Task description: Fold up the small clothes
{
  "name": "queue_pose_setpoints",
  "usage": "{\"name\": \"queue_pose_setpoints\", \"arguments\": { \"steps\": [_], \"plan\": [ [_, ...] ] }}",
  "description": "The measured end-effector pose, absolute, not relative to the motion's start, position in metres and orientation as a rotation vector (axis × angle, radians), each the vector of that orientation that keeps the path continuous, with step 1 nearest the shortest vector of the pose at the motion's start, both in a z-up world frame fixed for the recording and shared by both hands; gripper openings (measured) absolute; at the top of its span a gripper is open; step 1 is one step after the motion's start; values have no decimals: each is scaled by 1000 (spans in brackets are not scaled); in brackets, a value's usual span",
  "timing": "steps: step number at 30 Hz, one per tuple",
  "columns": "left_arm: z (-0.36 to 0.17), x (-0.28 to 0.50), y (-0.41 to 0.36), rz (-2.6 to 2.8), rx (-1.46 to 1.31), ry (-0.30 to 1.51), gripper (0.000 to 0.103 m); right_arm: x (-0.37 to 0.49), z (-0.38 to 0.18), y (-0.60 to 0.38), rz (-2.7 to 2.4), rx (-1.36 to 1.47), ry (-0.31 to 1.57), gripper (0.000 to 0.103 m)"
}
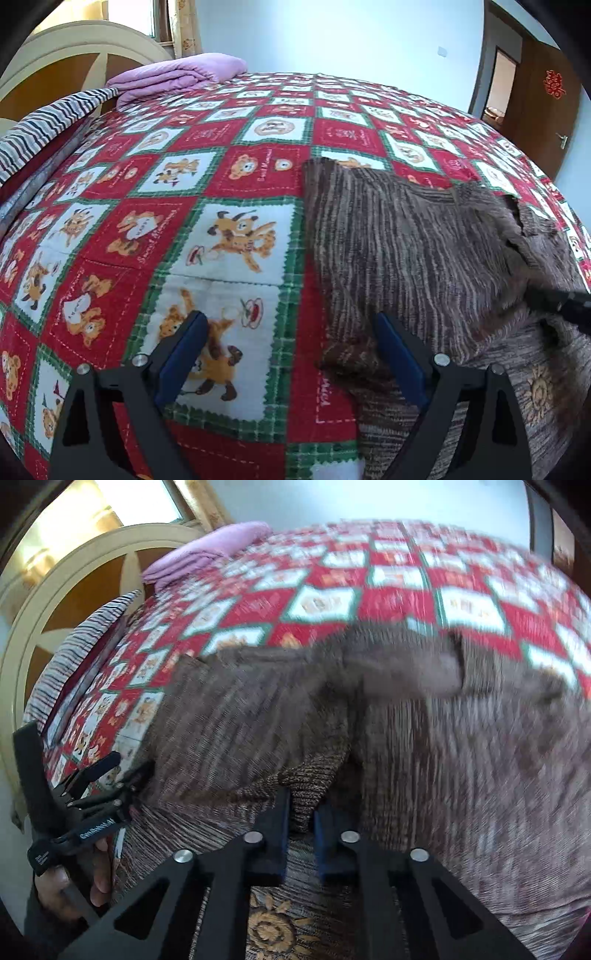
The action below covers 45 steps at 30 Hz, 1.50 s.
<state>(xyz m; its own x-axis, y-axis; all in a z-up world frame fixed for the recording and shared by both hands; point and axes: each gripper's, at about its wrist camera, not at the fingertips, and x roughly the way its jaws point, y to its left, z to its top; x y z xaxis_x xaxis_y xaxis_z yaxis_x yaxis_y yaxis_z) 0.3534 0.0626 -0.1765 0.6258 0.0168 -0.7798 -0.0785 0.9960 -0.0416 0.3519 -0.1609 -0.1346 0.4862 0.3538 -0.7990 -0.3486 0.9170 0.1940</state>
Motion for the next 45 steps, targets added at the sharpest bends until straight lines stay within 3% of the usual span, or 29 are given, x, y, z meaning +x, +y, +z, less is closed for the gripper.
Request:
{"name": "queue_pose_setpoints", "arguments": {
  "steps": [6, 10, 13, 15, 17, 27, 29, 33, 41, 45],
  "plan": [
    [-172, 342, 59, -100, -103, 878, 103, 319, -83, -163, 416, -191, 810, 8],
    [-171, 338, 48, -149, -65, 879, 103, 311, -110, -170, 367, -323, 836, 9],
    [-167, 334, 49, -158, -70, 847, 103, 317, -146, -186, 327, -355, 949, 22],
    [-162, 328, 53, -164, -91, 815, 103, 315, -146, -203, 324, -285, 927, 43],
    [-153, 320, 60, -159, -127, 750, 103, 320, -137, -225, 307, -184, 933, 51],
    [-171, 337, 62, -50, -132, 868, 103, 388, -134, -235, 356, 259, 989, 51],
    [-174, 339, 55, -47, -92, 881, 103, 404, -140, -222, 332, 205, 985, 44],
    [-175, 337, 51, -42, -57, 886, 103, 411, -153, -198, 355, 118, 1034, 7],
    [-176, 338, 49, -38, -42, 889, 103, 391, -107, -201, 372, 104, 843, 3],
    [-176, 338, 48, -34, -37, 891, 103, 402, -109, -210, 218, 56, 792, 3]
  ]
}}
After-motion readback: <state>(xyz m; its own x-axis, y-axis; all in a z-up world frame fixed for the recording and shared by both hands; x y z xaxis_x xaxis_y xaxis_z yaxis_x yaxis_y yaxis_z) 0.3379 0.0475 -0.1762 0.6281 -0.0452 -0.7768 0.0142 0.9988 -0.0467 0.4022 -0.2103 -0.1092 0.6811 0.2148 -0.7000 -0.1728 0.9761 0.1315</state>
